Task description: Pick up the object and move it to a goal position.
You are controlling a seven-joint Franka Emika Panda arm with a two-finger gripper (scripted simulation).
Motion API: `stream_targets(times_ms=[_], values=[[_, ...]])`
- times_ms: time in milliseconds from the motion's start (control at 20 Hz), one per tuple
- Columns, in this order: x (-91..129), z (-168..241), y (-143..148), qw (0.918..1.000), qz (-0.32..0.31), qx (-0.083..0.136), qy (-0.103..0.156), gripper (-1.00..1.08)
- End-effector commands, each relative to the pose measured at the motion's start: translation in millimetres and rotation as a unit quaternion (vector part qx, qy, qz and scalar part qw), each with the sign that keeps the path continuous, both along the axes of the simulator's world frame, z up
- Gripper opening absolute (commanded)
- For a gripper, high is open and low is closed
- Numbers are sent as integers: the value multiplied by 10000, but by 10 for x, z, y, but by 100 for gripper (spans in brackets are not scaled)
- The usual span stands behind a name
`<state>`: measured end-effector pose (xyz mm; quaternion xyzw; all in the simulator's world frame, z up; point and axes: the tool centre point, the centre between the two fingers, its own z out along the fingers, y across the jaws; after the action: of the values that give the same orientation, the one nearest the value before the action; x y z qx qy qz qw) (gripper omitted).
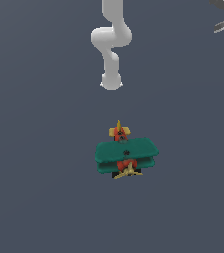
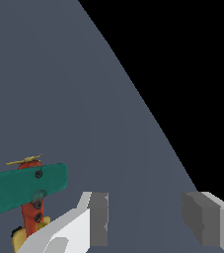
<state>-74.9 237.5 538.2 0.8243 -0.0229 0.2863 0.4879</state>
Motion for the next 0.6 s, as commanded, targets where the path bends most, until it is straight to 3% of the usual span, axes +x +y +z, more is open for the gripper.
stream_targets(times_ms=[0,550], values=[[46,-116,50,9999,-43,-163,-2,28],[275,-739,187,9963,-214,-828,87,28]])
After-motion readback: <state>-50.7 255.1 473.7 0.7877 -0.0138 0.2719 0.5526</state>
